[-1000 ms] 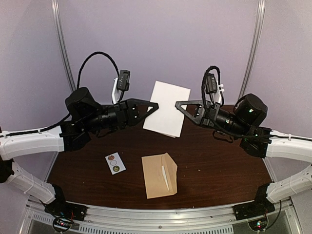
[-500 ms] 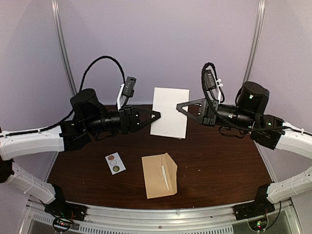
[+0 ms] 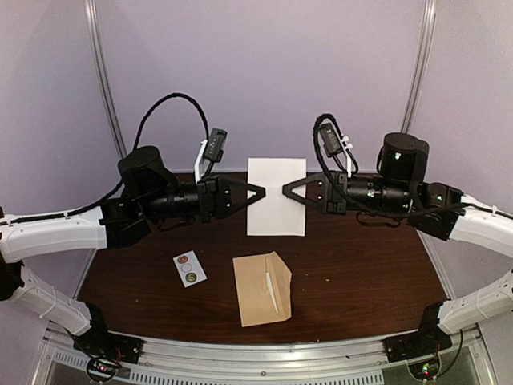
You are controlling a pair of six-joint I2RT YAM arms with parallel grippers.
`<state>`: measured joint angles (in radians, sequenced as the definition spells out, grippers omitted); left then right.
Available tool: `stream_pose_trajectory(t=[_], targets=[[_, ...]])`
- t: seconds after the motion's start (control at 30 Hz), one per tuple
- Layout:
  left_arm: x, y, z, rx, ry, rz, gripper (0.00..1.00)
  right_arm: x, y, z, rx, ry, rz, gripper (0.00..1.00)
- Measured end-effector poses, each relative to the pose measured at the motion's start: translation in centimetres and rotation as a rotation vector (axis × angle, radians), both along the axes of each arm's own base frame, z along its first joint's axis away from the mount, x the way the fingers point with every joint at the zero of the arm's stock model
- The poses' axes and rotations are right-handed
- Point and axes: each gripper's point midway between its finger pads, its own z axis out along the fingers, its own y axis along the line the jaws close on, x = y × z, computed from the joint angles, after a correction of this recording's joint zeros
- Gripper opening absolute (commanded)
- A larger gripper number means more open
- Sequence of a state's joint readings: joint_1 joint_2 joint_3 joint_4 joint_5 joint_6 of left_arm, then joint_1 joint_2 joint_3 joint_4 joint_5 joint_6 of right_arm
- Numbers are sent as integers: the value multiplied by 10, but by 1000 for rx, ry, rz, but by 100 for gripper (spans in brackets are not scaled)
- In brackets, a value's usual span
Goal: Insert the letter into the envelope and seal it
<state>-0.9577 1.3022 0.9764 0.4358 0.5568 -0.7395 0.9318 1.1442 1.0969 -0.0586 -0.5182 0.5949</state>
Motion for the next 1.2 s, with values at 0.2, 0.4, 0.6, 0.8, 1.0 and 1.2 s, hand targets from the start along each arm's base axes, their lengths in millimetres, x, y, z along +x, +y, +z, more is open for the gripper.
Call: stream_pose_trajectory(t=[0.2,0.4,0.6,0.8,1.0,1.2], targets=[[1,1,6,-23,-8,6,0,-5,5,-6,52,30,37,38],[3,1,10,-37,-10,21,0,-7,7,-8,116,63,53,33],[6,2,6,-32,3,35,0,-9,7,6,179,54,71,32],[7,2,5,-32,9,41,0,-11,9,10,199,47,92,23],[7,2,5,-32,12,42,0,-9,13,7,198,60,95,0],[11,2,0,-21,20,63,51,-2,12,-1,170,69,51,0]])
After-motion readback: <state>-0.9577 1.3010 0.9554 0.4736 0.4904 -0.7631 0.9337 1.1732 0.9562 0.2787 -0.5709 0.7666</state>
